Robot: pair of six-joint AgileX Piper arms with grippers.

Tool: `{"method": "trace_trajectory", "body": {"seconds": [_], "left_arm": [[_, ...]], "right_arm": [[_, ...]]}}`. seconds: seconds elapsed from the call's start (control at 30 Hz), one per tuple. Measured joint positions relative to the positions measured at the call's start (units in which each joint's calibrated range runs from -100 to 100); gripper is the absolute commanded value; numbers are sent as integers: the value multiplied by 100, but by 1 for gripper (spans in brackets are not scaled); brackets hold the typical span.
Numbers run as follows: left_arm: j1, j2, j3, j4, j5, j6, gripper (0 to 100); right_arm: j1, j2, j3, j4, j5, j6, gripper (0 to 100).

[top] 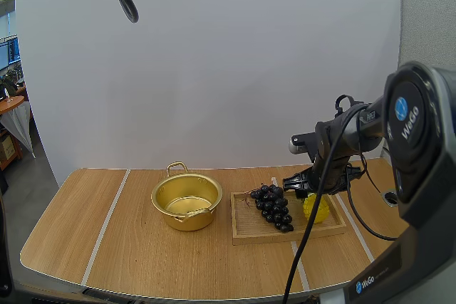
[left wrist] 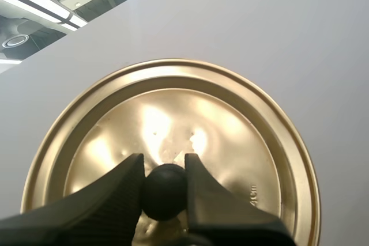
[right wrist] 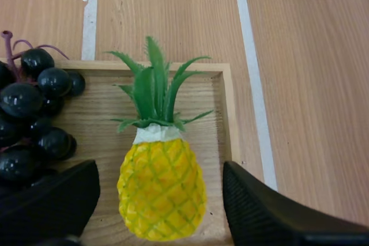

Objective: Open the pot, put the pineapple inside, and close it

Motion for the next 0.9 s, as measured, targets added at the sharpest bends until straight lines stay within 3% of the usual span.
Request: {"method": "trace_trajectory", "body": {"seconds": [0.67,0.8,0.9], "left_arm": [[0,0,0,0,0,0,0],[0,0,0,0,0,0,0],[0,0,0,0,0,0,0]], "right_arm": [[0,859,0,-11,-748,0,99],[0,1018,0,-11,-823,0,62],[0,1167,0,-21,-973,0,40]]}}
